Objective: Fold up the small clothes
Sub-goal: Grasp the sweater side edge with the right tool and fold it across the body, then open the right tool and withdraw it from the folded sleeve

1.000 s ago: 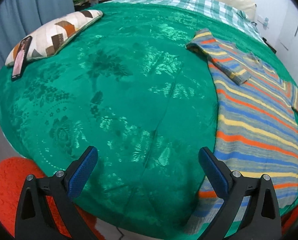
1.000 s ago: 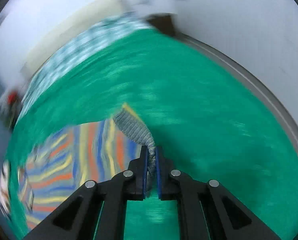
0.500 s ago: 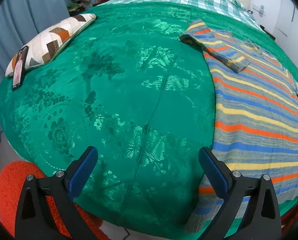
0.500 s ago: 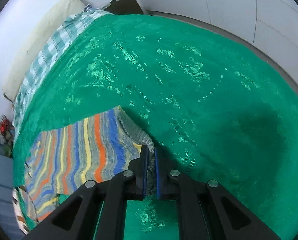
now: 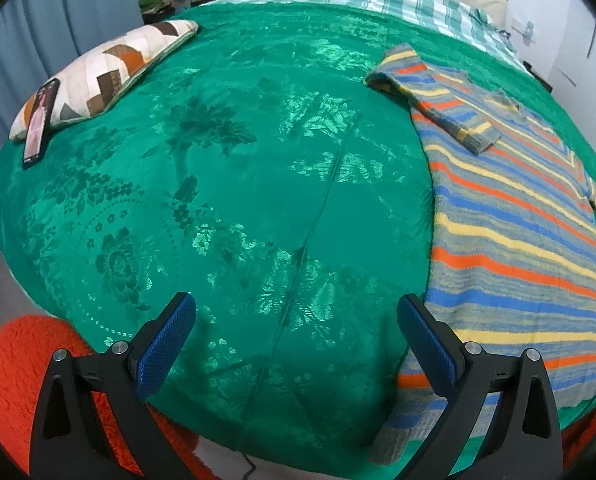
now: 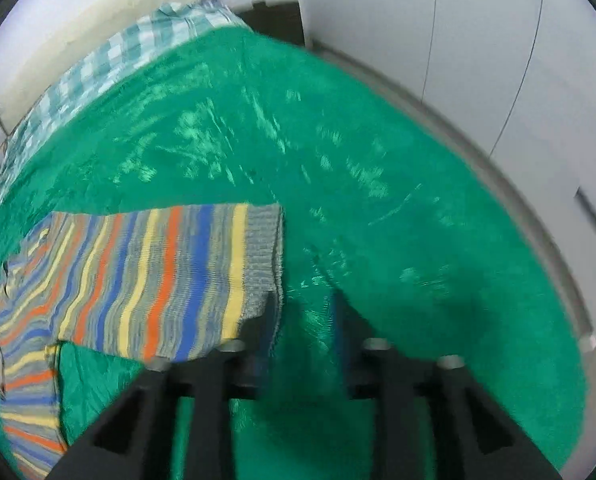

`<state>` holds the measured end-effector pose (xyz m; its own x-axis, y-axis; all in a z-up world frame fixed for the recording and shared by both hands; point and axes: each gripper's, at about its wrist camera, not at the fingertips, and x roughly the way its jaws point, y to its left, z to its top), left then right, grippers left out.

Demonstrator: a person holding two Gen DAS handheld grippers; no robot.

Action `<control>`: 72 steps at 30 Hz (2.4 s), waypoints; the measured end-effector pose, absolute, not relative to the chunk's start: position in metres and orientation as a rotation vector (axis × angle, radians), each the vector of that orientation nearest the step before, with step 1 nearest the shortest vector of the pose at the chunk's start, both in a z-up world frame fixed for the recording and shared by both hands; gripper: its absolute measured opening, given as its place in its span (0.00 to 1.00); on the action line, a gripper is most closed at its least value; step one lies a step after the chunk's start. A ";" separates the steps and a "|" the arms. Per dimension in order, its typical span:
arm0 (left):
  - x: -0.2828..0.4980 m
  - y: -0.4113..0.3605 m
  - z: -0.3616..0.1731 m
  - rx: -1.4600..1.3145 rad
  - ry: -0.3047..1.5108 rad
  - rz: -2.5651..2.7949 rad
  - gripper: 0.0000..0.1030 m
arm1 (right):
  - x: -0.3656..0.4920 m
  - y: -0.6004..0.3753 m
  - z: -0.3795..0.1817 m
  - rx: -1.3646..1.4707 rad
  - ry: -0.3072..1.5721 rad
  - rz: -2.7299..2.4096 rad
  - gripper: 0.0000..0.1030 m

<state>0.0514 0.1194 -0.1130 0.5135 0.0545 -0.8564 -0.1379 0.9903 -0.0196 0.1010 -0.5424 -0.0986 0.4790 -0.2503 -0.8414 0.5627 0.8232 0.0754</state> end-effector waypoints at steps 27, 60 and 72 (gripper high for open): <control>0.049 0.109 -0.117 -0.028 1.041 0.073 0.98 | -0.005 -0.405 -0.118 0.202 0.895 -0.379 0.72; 0.051 0.118 -0.114 -0.077 1.041 0.078 0.98 | 0.003 -0.395 -0.147 0.181 0.995 -0.388 0.87; 0.051 0.118 -0.115 -0.068 1.048 0.082 0.98 | 0.005 -0.394 -0.148 0.177 0.995 -0.387 0.90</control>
<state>0.0514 0.1177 -0.1149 0.4970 0.0351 -0.8670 -0.1003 0.9948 -0.0173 0.0046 -0.3938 -0.1483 0.4836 -0.2361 -0.8428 0.3953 0.9180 -0.0303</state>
